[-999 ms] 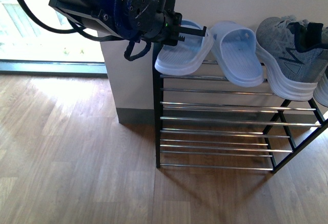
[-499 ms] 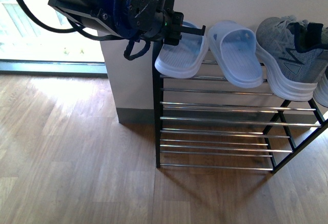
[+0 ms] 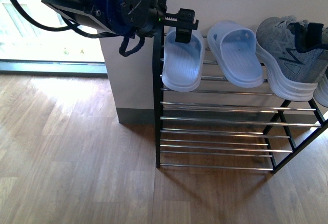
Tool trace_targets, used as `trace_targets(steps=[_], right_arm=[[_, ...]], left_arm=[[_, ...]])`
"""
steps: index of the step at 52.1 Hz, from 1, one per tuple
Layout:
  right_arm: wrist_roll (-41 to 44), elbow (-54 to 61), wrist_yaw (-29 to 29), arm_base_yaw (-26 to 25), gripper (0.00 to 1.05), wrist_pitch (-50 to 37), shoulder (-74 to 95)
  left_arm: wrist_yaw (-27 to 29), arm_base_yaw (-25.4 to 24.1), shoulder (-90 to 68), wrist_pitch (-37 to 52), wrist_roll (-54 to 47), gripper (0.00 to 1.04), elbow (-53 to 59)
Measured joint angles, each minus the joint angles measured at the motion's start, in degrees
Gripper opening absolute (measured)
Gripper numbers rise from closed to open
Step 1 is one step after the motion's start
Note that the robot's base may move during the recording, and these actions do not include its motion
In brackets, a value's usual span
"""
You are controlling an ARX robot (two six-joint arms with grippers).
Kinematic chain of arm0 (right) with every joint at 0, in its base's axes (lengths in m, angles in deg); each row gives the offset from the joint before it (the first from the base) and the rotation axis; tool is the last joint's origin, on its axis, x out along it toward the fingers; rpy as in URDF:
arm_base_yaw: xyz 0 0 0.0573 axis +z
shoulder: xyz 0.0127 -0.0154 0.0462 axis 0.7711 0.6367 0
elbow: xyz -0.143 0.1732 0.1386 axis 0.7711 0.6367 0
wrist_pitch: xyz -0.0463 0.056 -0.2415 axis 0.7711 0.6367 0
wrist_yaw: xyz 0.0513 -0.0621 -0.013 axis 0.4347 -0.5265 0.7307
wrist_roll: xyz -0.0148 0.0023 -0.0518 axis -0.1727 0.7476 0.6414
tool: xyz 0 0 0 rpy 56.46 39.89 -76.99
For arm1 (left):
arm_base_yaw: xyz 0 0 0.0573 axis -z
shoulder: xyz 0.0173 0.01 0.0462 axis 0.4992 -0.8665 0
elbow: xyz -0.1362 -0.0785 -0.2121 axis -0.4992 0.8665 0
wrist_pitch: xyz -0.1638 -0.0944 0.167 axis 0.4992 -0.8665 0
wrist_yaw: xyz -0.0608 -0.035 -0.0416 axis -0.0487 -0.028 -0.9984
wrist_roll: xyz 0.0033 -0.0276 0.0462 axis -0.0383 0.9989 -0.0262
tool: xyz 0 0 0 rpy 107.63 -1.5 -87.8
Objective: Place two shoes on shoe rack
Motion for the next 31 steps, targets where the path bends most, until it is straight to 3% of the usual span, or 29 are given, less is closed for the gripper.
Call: trace_targets(steps=[2,17,31], right_arm=[[0.0,0.0,0.0,0.0,0.95,0.0,0.0],[0.0,0.0,0.0,0.0,0.95,0.0,0.0],[0.0,0.0,0.0,0.0,0.95,0.0,0.0]], left_arm=[[0.3,-0.2,0.5,0.0,0.0,0.97,0.0],[-1.0,-0.4,11.7,0.8,0.2,0.95,2.8],[1.5,-0.4,26.9,1.2,-0.5,0.95,18.9]])
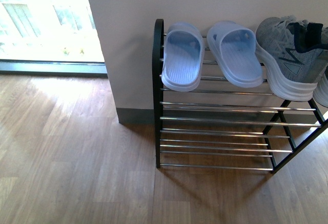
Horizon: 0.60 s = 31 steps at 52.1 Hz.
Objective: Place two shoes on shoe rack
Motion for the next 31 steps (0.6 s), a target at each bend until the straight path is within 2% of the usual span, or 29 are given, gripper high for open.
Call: trace_targets(steps=[10,16,21,26,28,31], right_arm=[[0.0,0.0,0.0,0.0,0.95,0.0,0.0],[0.0,0.0,0.0,0.0,0.95,0.0,0.0],[0.0,0.0,0.0,0.0,0.95,0.0,0.0],[0.0,0.0,0.0,0.0,0.95,0.0,0.0],[0.0,0.0,0.0,0.0,0.95,0.0,0.0],[0.0,0.0,0.0,0.0,0.95,0.0,0.0]], left_arm=[[5.6,-1.3,13.5,2.1,-0.9,0.95,14.6],[12.9,-4.2,28.6,1.9,-3.1,0.95,27.7],[18.1,-4.5,37.7,1.2,-3.7,0.95,36.1],[16.9,-4.4,41.0,4.0,-4.3,0.92,39.2],[12.3,-5.2,41.6,11.2,-4.3,0.85,41.8],[9.4,-6.3,42.4,18.1,-4.3,0.76,45.7]])
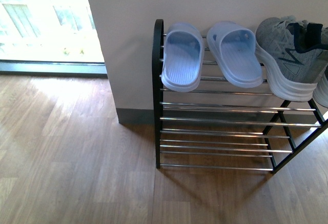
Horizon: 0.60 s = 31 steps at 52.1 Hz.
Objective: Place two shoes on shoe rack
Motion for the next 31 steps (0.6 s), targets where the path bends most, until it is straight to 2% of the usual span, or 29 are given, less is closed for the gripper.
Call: trace_targets(steps=[5,15,19,31], right_arm=[[0.0,0.0,0.0,0.0,0.95,0.0,0.0],[0.0,0.0,0.0,0.0,0.95,0.0,0.0],[0.0,0.0,0.0,0.0,0.95,0.0,0.0],[0.0,0.0,0.0,0.0,0.95,0.0,0.0]], left_arm=[[-2.8,-2.4,3.6,5.0,0.0,0.59,6.1],[-7.8,-7.6,12.5,5.6,0.0,0.16,15.5],[-9.0,-8.8,14.8,5.2,0.0,0.03,17.3],[-12.4,-12.3,24.5,1.1,0.0,0.01,23.1]])
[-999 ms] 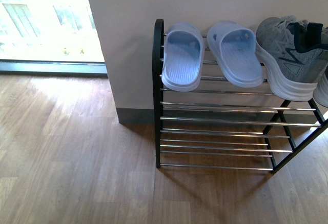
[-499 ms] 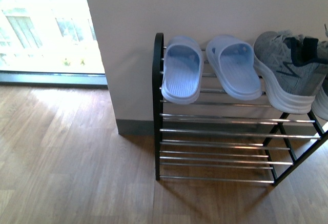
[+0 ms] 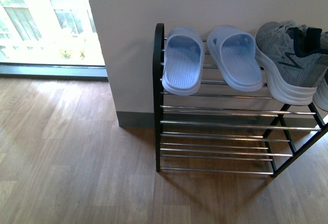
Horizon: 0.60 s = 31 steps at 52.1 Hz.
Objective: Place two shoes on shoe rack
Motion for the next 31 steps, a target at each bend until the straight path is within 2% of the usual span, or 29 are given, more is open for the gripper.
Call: trace_targets(steps=[3,6,11,16,21,31], right_arm=[[0.0,0.0,0.0,0.0,0.95,0.0,0.0],[0.0,0.0,0.0,0.0,0.95,0.0,0.0],[0.0,0.0,0.0,0.0,0.95,0.0,0.0],[0.0,0.0,0.0,0.0,0.95,0.0,0.0],[0.0,0.0,0.0,0.0,0.95,0.0,0.0],[0.0,0.0,0.0,0.0,0.95,0.0,0.0]], left_arm=[[-0.8,-0.9,2.7,-1.6,0.0,0.01,1.1],[-4.9,-4.1,5.3,-3.3,0.0,0.01,2.0],[-5.2,-5.7,8.0,-5.1,0.0,0.01,2.8],[-5.7,-5.9,10.9,-7.2,0.0,0.01,3.5],[-5.7,-5.9,12.2,-5.8,0.0,0.01,5.8],[-5.7,-5.9,19.6,-12.7,0.0,0.01,5.9]])
